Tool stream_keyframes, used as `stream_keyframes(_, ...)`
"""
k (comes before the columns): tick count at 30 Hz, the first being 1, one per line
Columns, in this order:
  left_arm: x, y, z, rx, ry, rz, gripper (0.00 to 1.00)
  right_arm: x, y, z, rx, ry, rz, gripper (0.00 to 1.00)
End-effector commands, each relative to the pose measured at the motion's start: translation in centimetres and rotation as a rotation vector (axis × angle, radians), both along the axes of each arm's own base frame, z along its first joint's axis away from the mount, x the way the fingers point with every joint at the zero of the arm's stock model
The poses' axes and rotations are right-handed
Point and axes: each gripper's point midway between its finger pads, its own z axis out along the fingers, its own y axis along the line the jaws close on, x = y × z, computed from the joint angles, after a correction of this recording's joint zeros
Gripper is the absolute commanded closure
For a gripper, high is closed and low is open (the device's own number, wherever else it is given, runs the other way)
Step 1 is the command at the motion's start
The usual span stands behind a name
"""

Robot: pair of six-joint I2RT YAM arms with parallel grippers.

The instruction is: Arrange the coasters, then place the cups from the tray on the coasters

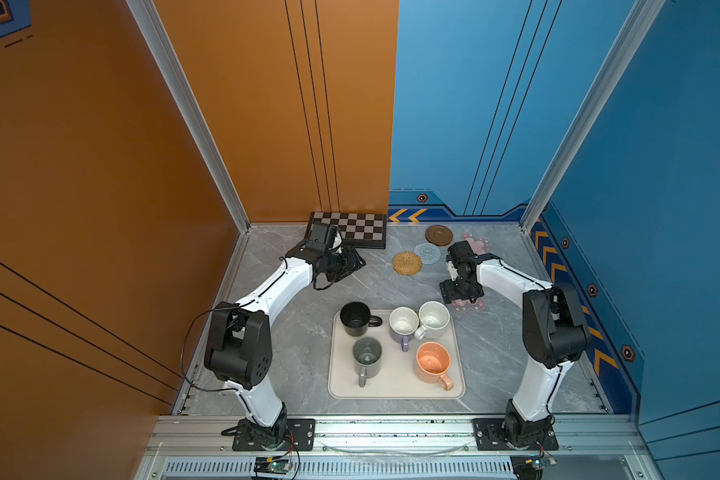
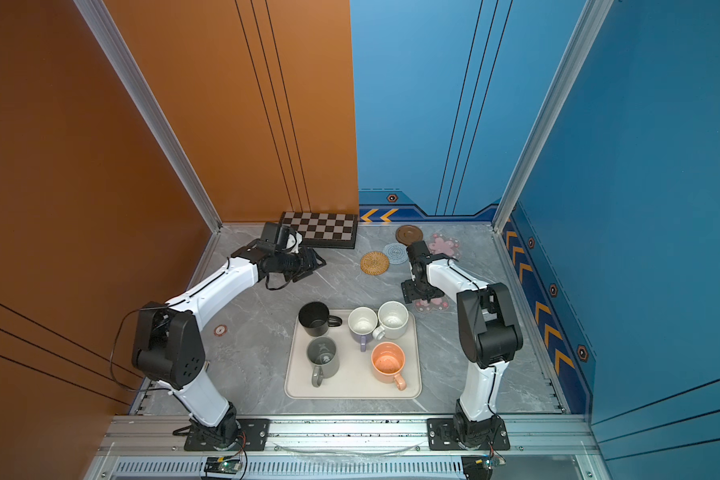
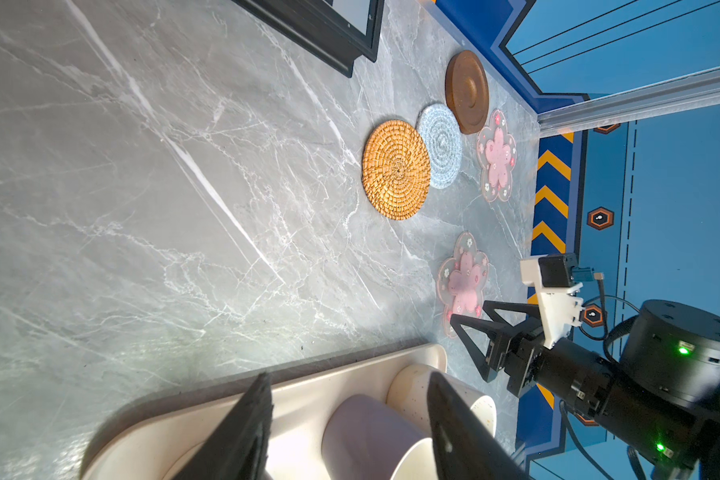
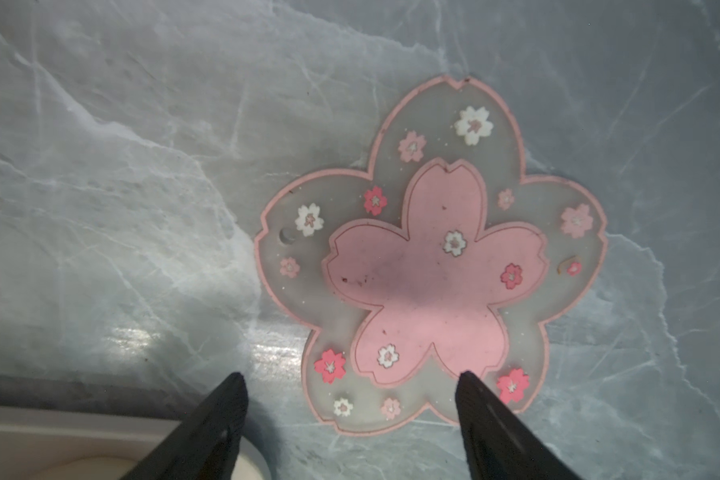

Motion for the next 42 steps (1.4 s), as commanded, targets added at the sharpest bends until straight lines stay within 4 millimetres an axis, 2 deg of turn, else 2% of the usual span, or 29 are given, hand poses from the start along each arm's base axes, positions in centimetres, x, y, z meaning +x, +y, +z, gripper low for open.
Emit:
stream_keyframes(1, -0.1, 0.4, 0.2, 0.013, -0.006, 0.0, 0.4, -1.0, -1.6, -1.1, -0.05, 0.048, -0.048, 0.19)
stream_keyframes(9, 0.1, 0.2, -0.1, 0.013, 0.003, 0.002, 0.4, -1.4, -2.1, -1.9, -0.074, 0.071, -0.054, 0.2)
stream_keyframes(17, 0.0, 0.2, -0.5, 0.021, 0.011, 0.004, 0.4, -1.3, -1.5, -2.2, -0.044, 0.077, -0.06, 0.22)
stream_keyframes(25, -0.1, 0.2, -0.5, 0.021, 0.011, 0.002, 0.4, -1.6, -1.9, -3.0, -0.127, 0.09, -0.047, 0.22)
stream_keyframes(34, -0.2, 0.3, -0.6, 0.023, 0.012, 0.004, 0.4, -1.5, -3.2, -3.4, -0.15, 0.097, -0.091, 0.22)
stream_keyframes(42, -0.2, 0.1, -0.4, 0.02, 0.01, 0.003, 0.4, -0.9, -5.5, -3.4, -0.117, 0.094, -0.188, 0.22)
